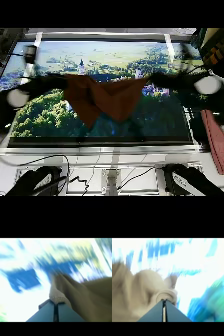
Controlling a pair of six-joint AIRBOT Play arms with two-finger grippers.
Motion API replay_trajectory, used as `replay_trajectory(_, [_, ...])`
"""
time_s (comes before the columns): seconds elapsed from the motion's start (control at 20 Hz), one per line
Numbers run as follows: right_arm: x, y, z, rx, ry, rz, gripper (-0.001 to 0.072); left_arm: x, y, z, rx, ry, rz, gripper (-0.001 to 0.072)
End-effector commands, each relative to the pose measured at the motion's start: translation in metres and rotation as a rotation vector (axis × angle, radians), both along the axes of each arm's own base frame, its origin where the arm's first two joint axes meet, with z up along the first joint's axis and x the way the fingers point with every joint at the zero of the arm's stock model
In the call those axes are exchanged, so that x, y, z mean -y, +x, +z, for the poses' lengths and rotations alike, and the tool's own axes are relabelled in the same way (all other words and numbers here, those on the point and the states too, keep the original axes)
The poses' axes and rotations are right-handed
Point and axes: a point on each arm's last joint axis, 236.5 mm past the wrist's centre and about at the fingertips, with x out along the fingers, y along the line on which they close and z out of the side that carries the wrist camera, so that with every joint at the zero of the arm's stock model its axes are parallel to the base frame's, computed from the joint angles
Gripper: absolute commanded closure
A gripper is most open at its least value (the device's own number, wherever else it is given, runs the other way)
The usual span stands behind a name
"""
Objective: Fold the clothes and pants, and hang the long-sleeved shirts on hangers.
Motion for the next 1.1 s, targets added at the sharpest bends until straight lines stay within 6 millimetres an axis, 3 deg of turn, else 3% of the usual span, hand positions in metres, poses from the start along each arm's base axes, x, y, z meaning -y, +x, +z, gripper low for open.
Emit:
replay_trajectory(0.0, [0.064, -0.027, 0.104, 0.239, -0.058, -0.169, 0.069, -0.055, -0.042, 0.109, 0.33, 0.072, 0.143, 0.0695])
replay_trajectory(0.1, [0.073, -0.049, 0.127, 0.288, -0.067, -0.195, 0.069, -0.065, -0.075, 0.156, 0.478, 0.066, 0.185, 0.0695])
replay_trajectory(0.25, [0.073, -0.083, 0.144, 0.329, -0.102, -0.19, 0.0689, -0.069, -0.113, 0.188, 0.579, 0.088, 0.204, 0.0694])
replay_trajectory(0.45, [0.069, -0.125, 0.166, 0.395, -0.124, -0.188, 0.069, -0.068, -0.148, 0.204, 0.632, 0.109, 0.205, 0.0695])
replay_trajectory(0.6, [0.076, -0.14, 0.186, 0.468, -0.152, -0.218, 0.069, -0.066, -0.155, 0.197, 0.598, 0.115, 0.192, 0.0695])
replay_trajectory(0.7, [0.086, -0.128, 0.173, 0.424, -0.192, -0.242, 0.069, -0.063, -0.138, 0.164, 0.474, 0.125, 0.17, 0.0695])
replay_trajectory(0.75, [0.089, -0.114, 0.157, 0.363, -0.203, -0.238, 0.069, -0.061, -0.125, 0.138, 0.38, 0.127, 0.154, 0.0695])
replay_trajectory(0.8, [0.09, -0.095, 0.133, 0.281, -0.205, -0.226, 0.069, -0.057, -0.108, 0.097, 0.245, 0.122, 0.127, 0.0695])
replay_trajectory(0.9, [0.094, -0.051, 0.072, 0.107, -0.205, -0.205, 0.069, -0.05, -0.077, 0.011, -0.012, 0.096, 0.088, 0.0695])
replay_trajectory(1.05, [0.099, 0.014, -0.031, -0.144, -0.188, -0.182, 0.0689, -0.045, -0.031, -0.096, -0.269, 0.034, 0.081, 0.0695])
